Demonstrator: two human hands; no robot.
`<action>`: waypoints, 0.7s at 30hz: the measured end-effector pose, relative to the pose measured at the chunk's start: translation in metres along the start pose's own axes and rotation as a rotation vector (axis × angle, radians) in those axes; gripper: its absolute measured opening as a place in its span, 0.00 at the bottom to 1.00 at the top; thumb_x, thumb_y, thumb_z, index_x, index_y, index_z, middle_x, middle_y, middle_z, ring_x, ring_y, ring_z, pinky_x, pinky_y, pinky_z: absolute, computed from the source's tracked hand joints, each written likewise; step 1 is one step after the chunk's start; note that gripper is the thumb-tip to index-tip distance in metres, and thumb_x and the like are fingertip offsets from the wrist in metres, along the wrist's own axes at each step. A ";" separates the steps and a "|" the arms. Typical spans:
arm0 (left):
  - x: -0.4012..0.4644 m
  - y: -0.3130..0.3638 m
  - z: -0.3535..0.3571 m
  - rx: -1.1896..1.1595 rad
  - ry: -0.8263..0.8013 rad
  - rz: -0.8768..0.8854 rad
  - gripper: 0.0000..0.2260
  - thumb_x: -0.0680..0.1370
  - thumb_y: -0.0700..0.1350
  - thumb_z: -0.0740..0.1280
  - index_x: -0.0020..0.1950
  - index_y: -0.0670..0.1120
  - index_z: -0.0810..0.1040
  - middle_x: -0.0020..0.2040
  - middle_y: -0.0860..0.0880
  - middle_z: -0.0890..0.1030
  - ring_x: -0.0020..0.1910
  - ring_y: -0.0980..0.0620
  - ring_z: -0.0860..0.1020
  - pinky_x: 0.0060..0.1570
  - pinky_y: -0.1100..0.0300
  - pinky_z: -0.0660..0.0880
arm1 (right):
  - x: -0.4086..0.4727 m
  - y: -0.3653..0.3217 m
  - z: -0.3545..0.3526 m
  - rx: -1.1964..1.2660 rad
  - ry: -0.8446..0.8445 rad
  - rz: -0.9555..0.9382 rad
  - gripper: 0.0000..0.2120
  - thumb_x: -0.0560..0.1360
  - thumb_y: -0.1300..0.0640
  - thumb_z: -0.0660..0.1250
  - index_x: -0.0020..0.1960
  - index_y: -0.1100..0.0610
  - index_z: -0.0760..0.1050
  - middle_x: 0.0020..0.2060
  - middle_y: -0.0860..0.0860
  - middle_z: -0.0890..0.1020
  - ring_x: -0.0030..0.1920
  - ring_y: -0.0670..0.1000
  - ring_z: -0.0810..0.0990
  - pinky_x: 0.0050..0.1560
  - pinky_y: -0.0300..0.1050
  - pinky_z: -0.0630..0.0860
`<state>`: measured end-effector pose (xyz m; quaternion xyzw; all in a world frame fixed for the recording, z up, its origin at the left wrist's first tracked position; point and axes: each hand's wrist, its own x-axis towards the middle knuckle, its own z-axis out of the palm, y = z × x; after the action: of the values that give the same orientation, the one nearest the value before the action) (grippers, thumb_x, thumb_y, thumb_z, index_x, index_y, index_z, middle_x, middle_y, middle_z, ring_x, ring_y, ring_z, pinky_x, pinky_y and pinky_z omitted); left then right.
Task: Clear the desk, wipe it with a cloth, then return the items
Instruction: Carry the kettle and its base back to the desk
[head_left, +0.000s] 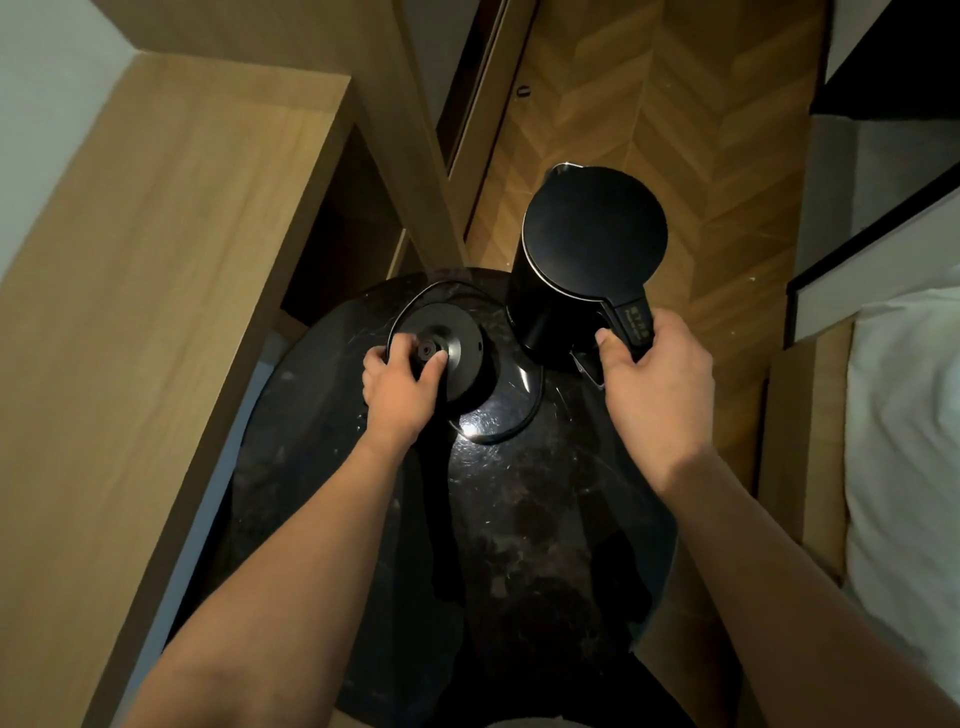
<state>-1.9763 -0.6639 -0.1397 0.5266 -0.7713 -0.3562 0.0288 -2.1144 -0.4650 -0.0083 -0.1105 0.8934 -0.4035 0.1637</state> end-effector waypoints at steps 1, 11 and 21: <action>-0.009 -0.002 -0.005 -0.020 0.017 -0.014 0.17 0.79 0.60 0.65 0.63 0.54 0.70 0.70 0.42 0.65 0.69 0.38 0.65 0.72 0.44 0.59 | -0.002 -0.002 -0.001 -0.004 -0.004 -0.015 0.08 0.79 0.51 0.66 0.53 0.55 0.75 0.39 0.49 0.78 0.40 0.53 0.78 0.44 0.50 0.76; -0.087 -0.023 -0.052 -0.118 0.252 -0.160 0.14 0.79 0.62 0.64 0.61 0.58 0.69 0.70 0.47 0.66 0.70 0.43 0.65 0.72 0.44 0.53 | -0.035 -0.028 0.007 -0.016 -0.117 -0.168 0.10 0.79 0.51 0.66 0.55 0.56 0.75 0.42 0.48 0.77 0.44 0.53 0.75 0.45 0.46 0.71; -0.159 -0.088 -0.110 -0.306 0.481 -0.239 0.09 0.80 0.60 0.62 0.57 0.60 0.67 0.68 0.50 0.68 0.68 0.46 0.66 0.69 0.44 0.55 | -0.116 -0.060 0.044 -0.058 -0.268 -0.309 0.07 0.78 0.50 0.67 0.49 0.53 0.72 0.39 0.49 0.76 0.42 0.55 0.75 0.44 0.45 0.67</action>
<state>-1.7894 -0.6052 -0.0561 0.6723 -0.6125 -0.3341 0.2474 -1.9863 -0.4959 0.0337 -0.3038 0.8473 -0.3796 0.2139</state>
